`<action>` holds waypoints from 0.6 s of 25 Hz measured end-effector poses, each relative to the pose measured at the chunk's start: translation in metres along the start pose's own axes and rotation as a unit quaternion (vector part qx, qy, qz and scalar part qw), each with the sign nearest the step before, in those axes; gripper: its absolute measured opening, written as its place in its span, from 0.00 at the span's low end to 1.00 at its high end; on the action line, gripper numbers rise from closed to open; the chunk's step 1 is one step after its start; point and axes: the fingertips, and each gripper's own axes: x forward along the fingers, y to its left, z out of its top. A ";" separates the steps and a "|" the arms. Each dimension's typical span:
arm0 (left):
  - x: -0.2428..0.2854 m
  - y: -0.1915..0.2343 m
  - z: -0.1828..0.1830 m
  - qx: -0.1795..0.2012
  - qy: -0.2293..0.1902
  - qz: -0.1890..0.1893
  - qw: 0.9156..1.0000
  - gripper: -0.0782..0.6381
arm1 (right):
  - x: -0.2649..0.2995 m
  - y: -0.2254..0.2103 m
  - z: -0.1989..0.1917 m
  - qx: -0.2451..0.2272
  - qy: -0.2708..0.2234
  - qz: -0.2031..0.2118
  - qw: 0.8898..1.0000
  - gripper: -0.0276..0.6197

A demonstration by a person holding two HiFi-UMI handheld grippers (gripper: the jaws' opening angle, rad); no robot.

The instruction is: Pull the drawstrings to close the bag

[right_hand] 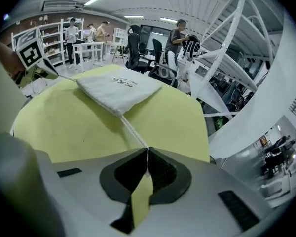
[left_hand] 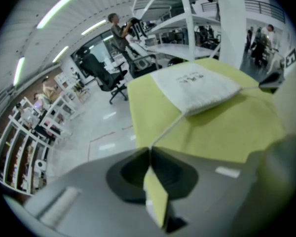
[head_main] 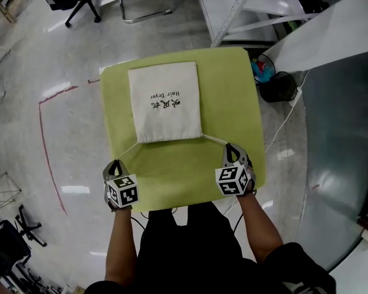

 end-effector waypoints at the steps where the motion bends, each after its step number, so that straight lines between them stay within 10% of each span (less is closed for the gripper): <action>1: -0.002 0.005 0.000 0.006 -0.004 0.007 1.000 0.15 | -0.002 -0.003 0.000 0.001 -0.001 -0.004 1.000 0.07; 8: -0.021 0.038 0.006 0.062 -0.036 0.058 0.996 0.15 | -0.027 -0.020 0.013 -0.010 -0.027 -0.056 0.998 0.07; 15: -0.062 0.078 0.043 0.019 -0.115 0.085 0.990 0.15 | -0.074 -0.052 0.053 0.001 -0.090 -0.125 0.988 0.06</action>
